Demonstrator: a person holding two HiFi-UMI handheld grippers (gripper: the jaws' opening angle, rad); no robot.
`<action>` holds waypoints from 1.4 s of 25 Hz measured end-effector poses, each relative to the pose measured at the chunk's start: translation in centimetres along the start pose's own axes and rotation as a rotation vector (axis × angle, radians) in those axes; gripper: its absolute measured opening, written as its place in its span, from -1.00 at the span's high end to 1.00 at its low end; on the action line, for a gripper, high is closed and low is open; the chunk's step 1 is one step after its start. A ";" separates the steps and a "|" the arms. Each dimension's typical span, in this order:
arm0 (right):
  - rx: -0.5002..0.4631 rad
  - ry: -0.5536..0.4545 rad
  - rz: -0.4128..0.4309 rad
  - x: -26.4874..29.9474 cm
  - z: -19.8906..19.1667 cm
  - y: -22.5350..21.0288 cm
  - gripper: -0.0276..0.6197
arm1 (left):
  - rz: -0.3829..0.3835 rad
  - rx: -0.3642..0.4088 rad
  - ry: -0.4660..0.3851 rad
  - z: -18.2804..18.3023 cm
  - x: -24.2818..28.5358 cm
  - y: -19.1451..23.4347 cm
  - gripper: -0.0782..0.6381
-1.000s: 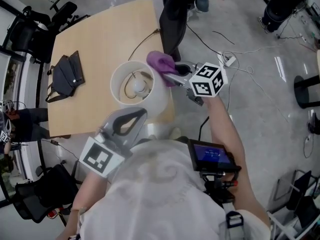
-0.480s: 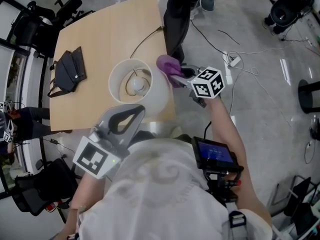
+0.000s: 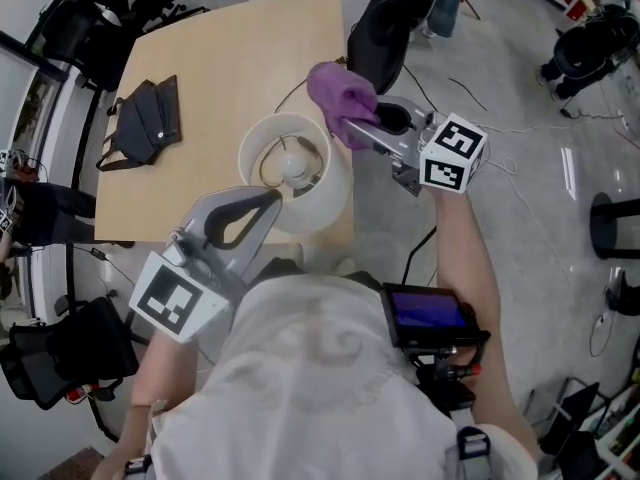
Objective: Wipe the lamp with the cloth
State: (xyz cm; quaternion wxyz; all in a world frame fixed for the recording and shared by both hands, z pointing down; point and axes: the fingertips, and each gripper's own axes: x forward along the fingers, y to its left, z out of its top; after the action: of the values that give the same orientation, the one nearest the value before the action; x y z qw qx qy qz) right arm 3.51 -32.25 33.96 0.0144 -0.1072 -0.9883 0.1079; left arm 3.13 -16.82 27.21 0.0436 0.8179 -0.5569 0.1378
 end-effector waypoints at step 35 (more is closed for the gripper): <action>0.089 0.179 -0.024 4.8 -2.7 -4.9 0.58 | 0.077 -0.179 -0.041 -4.4 -2.9 9.2 0.78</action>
State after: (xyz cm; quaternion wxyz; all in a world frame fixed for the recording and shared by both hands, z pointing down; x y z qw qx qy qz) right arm -2.03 -35.35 37.67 0.1088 -0.1036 -0.9785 0.1416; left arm -7.15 -16.70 29.86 0.0999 0.7912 -0.5990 0.0722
